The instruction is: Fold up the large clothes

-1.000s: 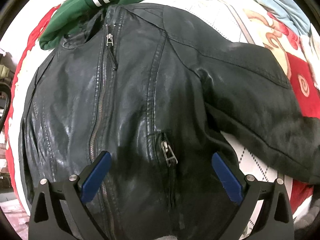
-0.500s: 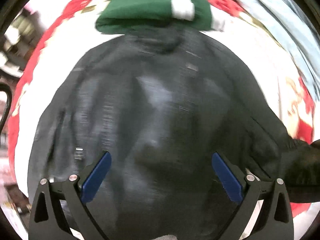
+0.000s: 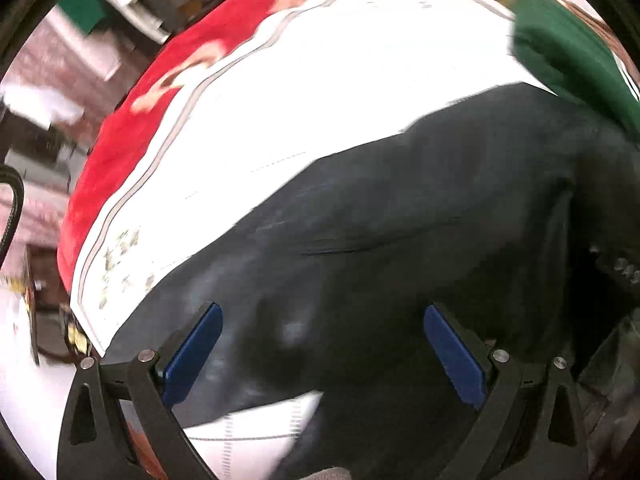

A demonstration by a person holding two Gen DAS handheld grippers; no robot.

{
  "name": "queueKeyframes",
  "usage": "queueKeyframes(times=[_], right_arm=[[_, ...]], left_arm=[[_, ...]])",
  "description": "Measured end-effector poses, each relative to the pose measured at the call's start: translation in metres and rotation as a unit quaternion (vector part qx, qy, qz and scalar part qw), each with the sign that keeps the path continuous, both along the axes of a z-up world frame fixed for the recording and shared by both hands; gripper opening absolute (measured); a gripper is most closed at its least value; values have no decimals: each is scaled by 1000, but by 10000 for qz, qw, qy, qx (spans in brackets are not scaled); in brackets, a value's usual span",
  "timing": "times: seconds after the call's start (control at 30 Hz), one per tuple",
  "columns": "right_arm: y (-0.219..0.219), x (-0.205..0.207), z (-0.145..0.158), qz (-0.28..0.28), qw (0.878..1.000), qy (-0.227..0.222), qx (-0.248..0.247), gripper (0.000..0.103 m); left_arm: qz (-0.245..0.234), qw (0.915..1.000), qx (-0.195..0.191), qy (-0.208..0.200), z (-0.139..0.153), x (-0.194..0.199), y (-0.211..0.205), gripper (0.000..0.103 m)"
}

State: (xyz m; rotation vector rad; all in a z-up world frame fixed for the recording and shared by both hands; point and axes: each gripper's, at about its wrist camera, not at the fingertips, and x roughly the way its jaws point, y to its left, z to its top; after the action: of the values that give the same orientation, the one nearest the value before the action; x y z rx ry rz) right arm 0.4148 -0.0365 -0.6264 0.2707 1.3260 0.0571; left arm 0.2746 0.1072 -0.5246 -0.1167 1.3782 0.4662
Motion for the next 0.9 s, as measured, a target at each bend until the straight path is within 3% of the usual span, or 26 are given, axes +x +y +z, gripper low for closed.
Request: queueKeyframes(times=[0.03, 0.1, 0.17, 0.27, 0.37, 0.47, 0.5, 0.53, 0.6, 0.63, 0.7, 0.77, 0.9], right_arm=[[14, 3, -2, 218, 9997, 44, 49, 45], [31, 0, 10, 423, 9983, -52, 396, 72], [32, -17, 35, 431, 9958, -307, 754, 75], [15, -44, 58, 171, 9919, -471, 1163, 86], [-7, -73, 57, -225, 9902, -124, 1370, 86], [-20, -95, 45, -366, 9886, 291, 1434, 86], [-18, -103, 38, -343, 9885, 444, 1403, 86], [-27, -102, 30, -320, 9883, 538, 1394, 86], [-37, -113, 17, -310, 9869, 692, 1426, 86], [-35, -115, 12, -344, 9857, 757, 1468, 86], [-31, -119, 4, -426, 9827, 799, 1613, 86], [-28, -119, -1, -482, 9819, 854, 1618, 86], [-14, -117, 2, -548, 9797, 920, 1695, 86]], left_arm=[[117, 9999, -75, -8, 2, -8, 15, 103], [317, 9993, -212, -28, 6, -20, 34, 103], [588, 9970, -494, -38, 12, -40, 52, 103], [1183, 9862, -1156, 36, 14, -84, 81, 103], [2085, 9585, -1944, 9, 5, -137, 98, 102], [3056, 9147, -2639, -166, -20, -185, 118, 102], [3394, 8947, -2897, -214, -36, -198, 124, 100], [3586, 8809, -3072, -310, -45, -204, 129, 92], [3998, 8551, -3253, -556, -63, -213, 143, 81], [4126, 8476, -3266, -674, -67, -215, 148, 81], [4599, 8229, -3198, -951, -74, -222, 165, 81], [4929, 8042, -3141, -1084, -74, -222, 182, 82], [5121, 7850, -3135, -1524, -55, -229, 206, 80]])
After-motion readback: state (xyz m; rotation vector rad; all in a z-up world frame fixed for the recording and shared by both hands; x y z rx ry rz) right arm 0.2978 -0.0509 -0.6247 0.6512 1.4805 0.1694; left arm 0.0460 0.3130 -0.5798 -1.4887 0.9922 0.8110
